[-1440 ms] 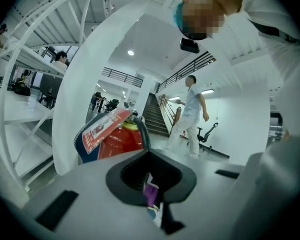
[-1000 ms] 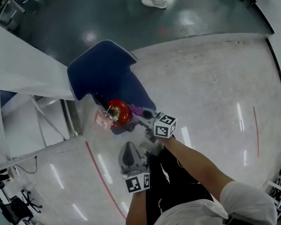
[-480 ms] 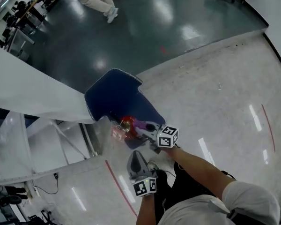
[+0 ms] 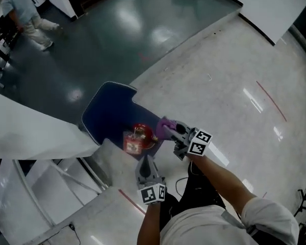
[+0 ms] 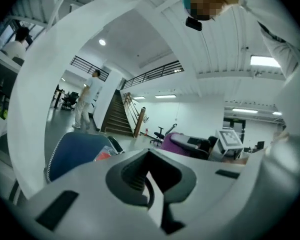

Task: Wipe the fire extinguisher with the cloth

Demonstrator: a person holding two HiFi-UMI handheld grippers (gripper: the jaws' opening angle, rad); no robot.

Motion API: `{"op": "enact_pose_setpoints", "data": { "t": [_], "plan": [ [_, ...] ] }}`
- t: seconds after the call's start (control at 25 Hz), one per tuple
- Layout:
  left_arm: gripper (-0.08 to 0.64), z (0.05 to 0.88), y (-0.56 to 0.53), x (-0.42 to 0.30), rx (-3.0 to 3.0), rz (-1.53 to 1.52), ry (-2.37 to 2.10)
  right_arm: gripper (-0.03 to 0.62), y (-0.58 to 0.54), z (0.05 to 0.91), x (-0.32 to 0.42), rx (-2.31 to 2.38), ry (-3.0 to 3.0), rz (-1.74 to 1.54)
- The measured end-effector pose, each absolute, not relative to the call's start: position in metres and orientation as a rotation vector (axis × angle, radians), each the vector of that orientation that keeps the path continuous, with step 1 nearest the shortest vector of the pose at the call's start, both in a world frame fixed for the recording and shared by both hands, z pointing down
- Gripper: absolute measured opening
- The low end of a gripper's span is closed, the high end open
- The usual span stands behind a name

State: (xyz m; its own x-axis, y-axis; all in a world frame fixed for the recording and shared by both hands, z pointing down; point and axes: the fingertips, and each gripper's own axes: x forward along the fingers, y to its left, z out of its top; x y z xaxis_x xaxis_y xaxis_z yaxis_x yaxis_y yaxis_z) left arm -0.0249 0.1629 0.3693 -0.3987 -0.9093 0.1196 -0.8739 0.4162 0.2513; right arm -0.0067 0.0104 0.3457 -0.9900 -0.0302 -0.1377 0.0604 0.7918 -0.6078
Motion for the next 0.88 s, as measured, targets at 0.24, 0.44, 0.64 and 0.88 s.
{"op": "enact_pose_setpoints", "data": {
  "t": [0.24,0.44,0.64,0.88],
  "plan": [
    [0.005,0.378,0.181,-0.019,1.724,-0.179,-2.244,0.078,0.015,0.378,0.063,-0.425,2.915,-0.9],
    [0.005,0.401,0.168,-0.01,1.804,-0.127,-2.145,0.078,0.025,0.464,0.107,-0.689,2.923,-0.995],
    [0.005,0.46,0.148,-0.004,1.833,-0.105,-2.084,0.078,0.028,0.592,0.105,-0.811,2.864,-1.172],
    [0.005,0.53,0.143,0.008,1.878,-0.102,-2.015,0.078,0.02,0.735,0.06,-0.816,2.822,-1.316]
  ]
}}
